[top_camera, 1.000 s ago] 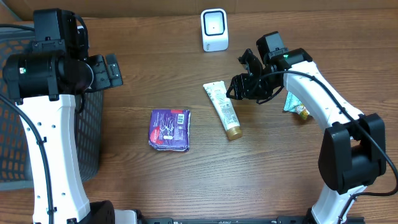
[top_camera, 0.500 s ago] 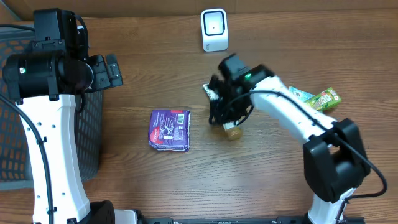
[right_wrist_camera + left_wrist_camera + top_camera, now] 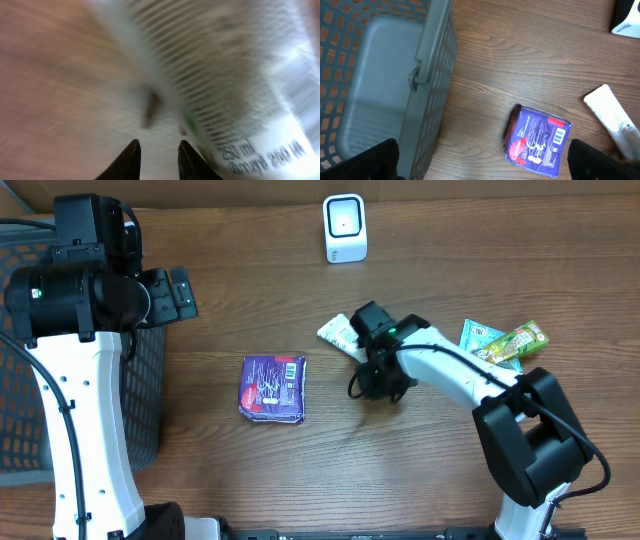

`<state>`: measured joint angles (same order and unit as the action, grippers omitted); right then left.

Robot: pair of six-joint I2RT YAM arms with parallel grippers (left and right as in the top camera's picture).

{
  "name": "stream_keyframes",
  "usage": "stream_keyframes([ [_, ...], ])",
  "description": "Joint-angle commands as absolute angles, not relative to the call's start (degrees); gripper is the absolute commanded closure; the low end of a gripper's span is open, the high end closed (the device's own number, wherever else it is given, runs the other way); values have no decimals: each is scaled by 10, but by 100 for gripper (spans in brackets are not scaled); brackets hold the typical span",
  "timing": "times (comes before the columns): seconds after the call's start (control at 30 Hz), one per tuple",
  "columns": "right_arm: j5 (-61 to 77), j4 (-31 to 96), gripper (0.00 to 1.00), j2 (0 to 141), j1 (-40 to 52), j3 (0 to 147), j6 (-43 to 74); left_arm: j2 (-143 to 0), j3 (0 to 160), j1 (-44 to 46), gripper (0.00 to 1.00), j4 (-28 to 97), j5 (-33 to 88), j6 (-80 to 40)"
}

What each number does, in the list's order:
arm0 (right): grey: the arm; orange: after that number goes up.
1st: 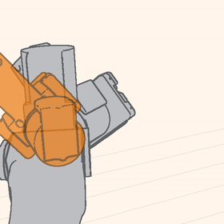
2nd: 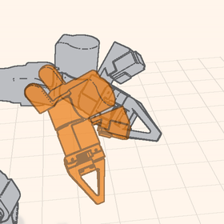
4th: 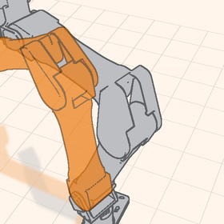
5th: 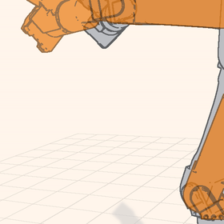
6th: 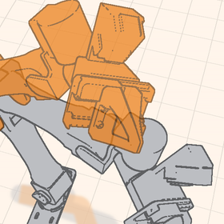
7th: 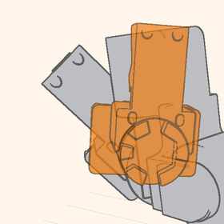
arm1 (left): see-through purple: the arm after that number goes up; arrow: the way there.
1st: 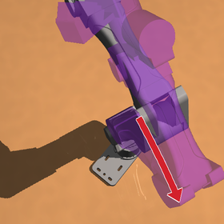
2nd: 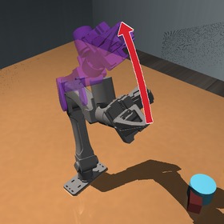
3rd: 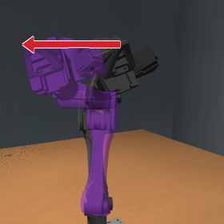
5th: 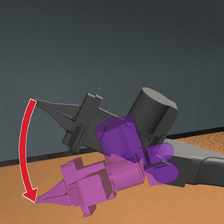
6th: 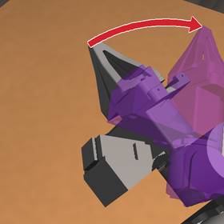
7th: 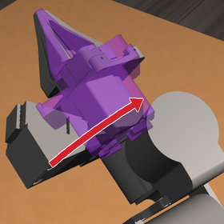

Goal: Scan the item barcode

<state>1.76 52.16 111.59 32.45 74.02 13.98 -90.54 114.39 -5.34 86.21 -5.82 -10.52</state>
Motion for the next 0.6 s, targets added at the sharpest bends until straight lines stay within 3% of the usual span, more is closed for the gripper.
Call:
stream_keyframes([
  [0.0,-104,502,72,1106,282,739,168,-903,1156,-52,1,863,-55,-107],
  [0.13,-98,425,61,1106,217,739,168,-903,1156,-52,1,863,-55,-107],
  [0.27,5,364,59,1106,167,739,166,-903,1156,-52,0,863,-55,-107],
  [0.57,267,380,43,1100,125,749,172,-903,1156,-52,1,863,-55,-107],
])
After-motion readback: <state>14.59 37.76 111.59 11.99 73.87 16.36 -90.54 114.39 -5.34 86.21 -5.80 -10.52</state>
